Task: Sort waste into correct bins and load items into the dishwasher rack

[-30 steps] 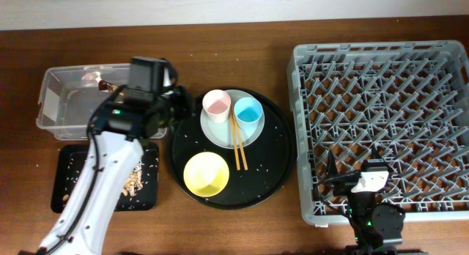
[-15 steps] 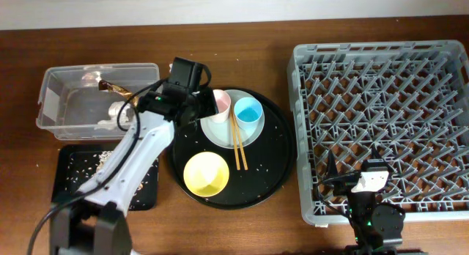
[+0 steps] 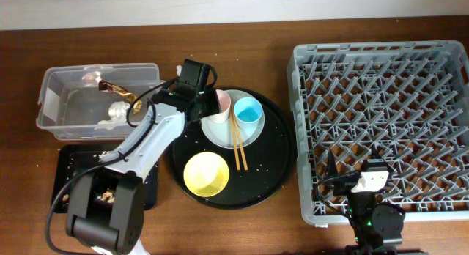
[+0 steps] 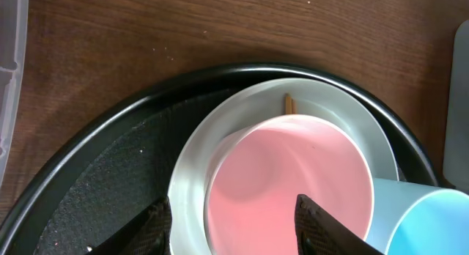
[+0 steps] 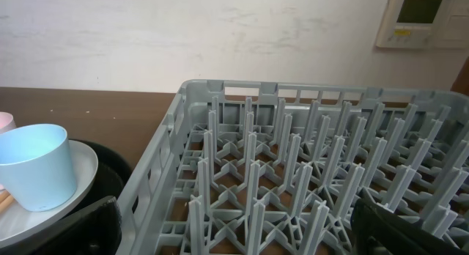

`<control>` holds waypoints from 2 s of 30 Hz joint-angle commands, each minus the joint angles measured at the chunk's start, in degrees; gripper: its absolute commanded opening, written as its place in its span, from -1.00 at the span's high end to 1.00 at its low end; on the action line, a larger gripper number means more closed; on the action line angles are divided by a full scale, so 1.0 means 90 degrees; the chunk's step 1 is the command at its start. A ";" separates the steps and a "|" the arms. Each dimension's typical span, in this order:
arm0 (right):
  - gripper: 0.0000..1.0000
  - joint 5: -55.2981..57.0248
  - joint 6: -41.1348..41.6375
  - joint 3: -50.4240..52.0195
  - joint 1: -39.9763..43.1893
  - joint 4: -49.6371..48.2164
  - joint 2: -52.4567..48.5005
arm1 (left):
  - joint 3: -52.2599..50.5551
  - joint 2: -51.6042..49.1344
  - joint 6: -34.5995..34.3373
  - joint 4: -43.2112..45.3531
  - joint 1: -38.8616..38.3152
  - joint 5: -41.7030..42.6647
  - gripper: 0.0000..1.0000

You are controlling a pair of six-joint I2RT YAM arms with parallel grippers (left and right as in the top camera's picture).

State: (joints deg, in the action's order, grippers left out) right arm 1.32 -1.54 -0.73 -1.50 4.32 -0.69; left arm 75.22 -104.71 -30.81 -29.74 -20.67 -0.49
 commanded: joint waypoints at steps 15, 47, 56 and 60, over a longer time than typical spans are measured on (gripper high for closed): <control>-0.97 0.0075 0.0007 0.0046 -0.0041 0.0027 0.0036 | -0.0019 -0.0153 0.0102 -0.0121 -0.0019 -0.0117 0.44; -0.97 -0.4335 0.0942 -0.5000 -0.0041 0.2596 -0.1960 | 0.1064 0.2336 0.1107 -0.1273 0.1719 0.7851 0.99; -0.97 -0.6970 0.0918 -0.6152 -0.0041 0.2314 -0.3878 | 0.1064 0.2339 0.1394 -0.1081 0.1171 0.9151 0.99; -0.97 -0.7932 0.0845 -0.6152 -0.0041 0.1632 -0.4352 | 0.1064 0.2339 0.1389 -0.0877 0.0743 0.9122 0.99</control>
State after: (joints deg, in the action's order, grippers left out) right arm -59.75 6.13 -55.29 -1.54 22.04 -37.54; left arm 84.23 -84.12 -20.10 -39.35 -11.55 78.46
